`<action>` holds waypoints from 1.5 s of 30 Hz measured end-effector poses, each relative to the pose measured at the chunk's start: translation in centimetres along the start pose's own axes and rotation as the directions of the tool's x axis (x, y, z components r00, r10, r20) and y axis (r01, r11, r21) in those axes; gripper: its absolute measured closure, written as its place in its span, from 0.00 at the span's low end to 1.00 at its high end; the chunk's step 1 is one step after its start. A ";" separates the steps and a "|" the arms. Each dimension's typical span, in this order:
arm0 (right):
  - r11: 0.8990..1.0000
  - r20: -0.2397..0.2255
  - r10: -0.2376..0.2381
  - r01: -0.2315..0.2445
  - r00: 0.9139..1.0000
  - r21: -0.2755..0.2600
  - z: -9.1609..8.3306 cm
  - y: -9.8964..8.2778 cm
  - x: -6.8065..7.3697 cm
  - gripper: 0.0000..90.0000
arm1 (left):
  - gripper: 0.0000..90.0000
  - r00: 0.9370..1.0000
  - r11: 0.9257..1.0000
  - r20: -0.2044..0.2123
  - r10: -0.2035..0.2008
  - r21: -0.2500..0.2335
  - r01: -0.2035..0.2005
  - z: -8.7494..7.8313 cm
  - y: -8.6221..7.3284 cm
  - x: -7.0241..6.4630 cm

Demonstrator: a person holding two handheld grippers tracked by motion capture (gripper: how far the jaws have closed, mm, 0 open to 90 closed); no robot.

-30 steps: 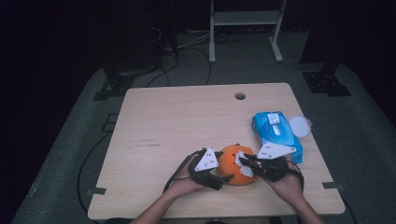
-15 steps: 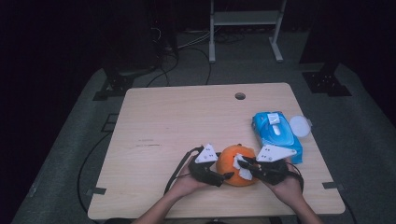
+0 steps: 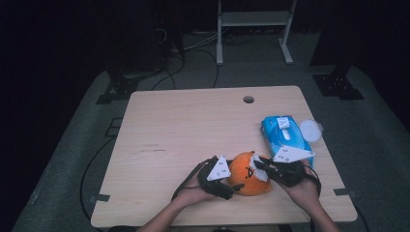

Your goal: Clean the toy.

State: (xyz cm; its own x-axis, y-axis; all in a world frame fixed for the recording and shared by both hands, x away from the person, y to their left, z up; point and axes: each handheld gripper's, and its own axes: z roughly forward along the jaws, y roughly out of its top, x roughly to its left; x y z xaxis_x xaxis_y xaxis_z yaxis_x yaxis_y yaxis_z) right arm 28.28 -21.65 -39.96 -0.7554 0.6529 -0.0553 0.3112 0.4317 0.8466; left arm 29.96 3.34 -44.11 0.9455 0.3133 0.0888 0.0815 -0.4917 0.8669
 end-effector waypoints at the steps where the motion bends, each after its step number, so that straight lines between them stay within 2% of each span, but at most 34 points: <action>1: 1.000 -0.001 -0.004 0.004 1.000 -0.003 -0.1 0.0 0.3 0.90 | 0.15 0.998 0.998 0.026 -0.059 -0.017 0.059 0.1 0.1 0.2; 2: 1.000 -0.010 -0.014 0.014 1.000 -0.012 -0.1 0.3 0.7 0.90 | 0.16 0.995 0.995 0.029 -0.094 -0.021 0.095 0.1 0.1 0.4; 3: 1.000 -0.010 -0.014 0.014 1.000 -0.012 -0.1 0.3 0.7 0.90 | 0.19 0.995 0.995 0.029 -0.094 -0.021 0.095 0.1 0.1 0.4; 4: 0.999 -0.035 -0.041 0.040 0.999 -0.018 0.2 0.8 1.9 0.90 | 0.22 0.998 0.998 0.005 -0.058 -0.017 0.059 0.2 0.1 0.1; 5: 0.999 -0.035 -0.041 0.040 0.999 -0.018 0.2 0.8 1.9 0.90 | 0.23 0.998 0.998 0.005 -0.058 -0.017 0.059 0.2 0.1 0.1; 6: 0.999 -0.053 -0.046 0.045 0.998 -0.024 0.4 1.0 2.3 0.90 | 0.23 0.999 0.999 -0.004 -0.036 -0.015 0.036 0.2 0.1 -0.2; 7: 0.998 -0.092 -0.050 0.047 0.995 -0.036 0.6 1.3 3.1 0.90 | 0.24 1.000 1.000 -0.010 -0.020 -0.009 0.020 0.1 0.2 -0.3; 8: 0.998 -0.102 -0.062 0.058 0.993 -0.038 0.8 1.4 3.5 0.90 | 0.25 1.000 1.000 -0.021 0.002 0.000 -0.002 0.1 0.2 -0.4; 9: 0.994 -0.091 -0.106 0.104 0.990 -0.027 1.2 1.7 4.3 0.90 | 0.26 0.999 1.000 -0.031 0.018 0.011 -0.018 0.1 0.0 -0.4; 12: 0.996 -0.083 -0.090 0.088 0.992 -0.025 1.1 1.5 3.5 0.90 | 0.26 1.000 1.000 -0.025 0.002 0.003 -0.002 0.0 -0.3 -0.1; 14: 0.997 -0.041 -0.077 0.076 0.996 -0.011 0.8 1.0 2.4 0.90 | 0.26 0.999 0.999 -0.017 -0.031 0.010 0.032 -0.1 -0.8 0.6; 15: 0.997 -0.041 -0.077 0.076 0.996 -0.011 0.8 1.0 2.4 0.90 | 0.26 0.999 0.999 -0.017 -0.031 0.010 0.032 -0.1 -0.8 0.6; 16: 0.999 -0.013 -0.047 0.047 0.999 -0.001 0.4 0.4 1.3 0.90 | 0.26 0.999 0.999 -0.014 -0.052 0.002 0.052 -0.1 -0.8 0.7; 17: 0.999 -0.013 -0.047 0.047 0.999 -0.001 0.4 0.4 1.3 0.90 | 0.26 0.999 0.999 -0.014 -0.052 0.002 0.052 -0.1 -0.8 0.7; 19: 1.000 -0.004 -0.014 0.014 1.000 0.004 0.1 0.0 0.6 0.90 | 0.26 0.999 0.999 -0.018 -0.044 0.001 0.044 0.1 -0.5 0.5; 21: 0.999 0.002 -0.034 0.034 0.999 0.004 0.1 0.2 1.0 0.90 | 0.26 0.999 1.000 -0.027 -0.030 0.006 0.030 0.2 -0.1 0.2; 22: 0.998 -0.044 -0.063 0.063 0.997 -0.012 0.3 0.7 2.2 0.90 | 0.26 0.999 1.000 -0.029 -0.021 0.009 0.021 0.2 -0.1 0.1; 23: 0.998 -0.044 -0.063 0.063 0.997 -0.012 0.3 0.7 2.2 0.90 | 0.26 0.999 1.000 -0.030 -0.016 0.009 0.016 0.2 -0.1 0.0; 24: 0.995 -0.079 -0.095 0.095 0.992 -0.013 0.7 1.1 3.4 0.90 | 0.26 0.999 1.000 -0.030 -0.022 0.012 0.023 0.2 -0.2 0.1; 25: 0.995 -0.079 -0.095 0.095 0.992 -0.013 0.7 1.1 3.4 0.90 | 0.26 0.999 1.000 -0.029 -0.027 0.012 0.028 0.2 -0.3 0.2; 26: 0.992 -0.073 -0.127 0.127 0.989 0.000 1.0 1.3 4.1 0.90 | 0.26 0.999 0.999 -0.023 -0.032 0.025 0.033 0.0 -0.5 0.6; 27: 0.992 -0.073 -0.127 0.127 0.989 0.000 1.0 1.3 4.1 0.90 | 0.26 0.999 0.999 -0.023 -0.032 0.025 0.033 0.0 -0.5 0.6; 28: 0.991 -0.069 -0.133 0.133 0.989 0.004 1.1 1.3 4.1 0.90 | 0.26 0.998 0.998 -0.020 -0.054 0.019 0.054 0.0 -0.7 0.7; 30: 0.993 -0.053 -0.116 0.117 0.992 0.011 1.0 0.9 3.1 0.90 | 0.26 0.997 0.997 -0.016 -0.075 0.020 0.075 -0.1 -1.0 1.1; 32: 0.997 -0.014 -0.076 0.076 0.997 0.020 0.4 0.2 1.5 0.90 | 0.26 0.995 0.995 -0.003 -0.101 0.013 0.101 -0.2 -1.4 1.6; 33: 0.997 -0.014 -0.076 0.076 0.997 0.020 0.4 0.2 1.5 0.90 | 0.26 0.995 0.995 -0.003 -0.101 0.013 0.101 -0.2 -1.4 1.6; 34: 0.997 0.020 -0.069 0.068 0.997 0.034 0.0 -0.2 0.7 0.90 | 0.25 0.994 0.994 0.002 -0.106 0.010 0.106 -0.2 -1.4 1.6; 35: 0.997 0.020 -0.069 0.068 0.997 0.034 0.0 -0.2 0.7 0.90 | 0.25 0.994 0.994 0.004 -0.107 0.011 0.107 -0.2 -1.3 1.6; 36: 0.998 0.016 -0.056 0.055 0.998 0.034 0.0 -0.4 0.4 0.90 | 0.20 0.994 0.994 0.011 -0.113 0.008 0.113 -0.3 -0.9 1.7; 38: 0.998 0.020 -0.059 0.058 0.998 0.040 0.1 -0.4 0.5 0.90 | 0.18 0.994 0.994 0.006 -0.111 0.004 0.111 -0.5 -0.5 1.7; 41: 0.998 0.013 -0.063 0.062 0.998 0.030 0.4 -0.2 1.0 0.90 | 0.17 0.993 0.992 -0.005 -0.114 -0.055 0.114 -1.2 0.2 1.7; 42: 0.998 -0.003 -0.067 0.067 0.998 0.020 0.8 0.2 1.5 0.90 | 0.24 0.996 0.994 -0.004 -0.093 -0.064 0.093 -1.3 0.3 1.6; 43: 0.998 -0.003 -0.067 0.067 0.998 0.020 0.8 0.2 1.5 0.90 | 0.26 0.996 0.994 -0.004 -0.093 -0.064 0.093 -1.3 0.3 1.6; 45: 0.997 -0.012 -0.078 0.079 0.997 0.016 1.1 0.5 2.1 0.90 | 0.29 0.998 0.998 -0.025 -0.051 -0.043 0.050 -1.1 -0.1 1.4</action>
State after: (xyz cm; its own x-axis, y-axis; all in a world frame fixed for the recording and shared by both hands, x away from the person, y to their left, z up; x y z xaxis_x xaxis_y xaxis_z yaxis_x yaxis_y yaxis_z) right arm 27.51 -19.40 -40.29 -0.7845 0.6094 -0.1150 0.2601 0.4917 0.8310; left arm 30.96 4.70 -43.50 0.9320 0.3580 0.0566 0.1151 -0.4404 0.8904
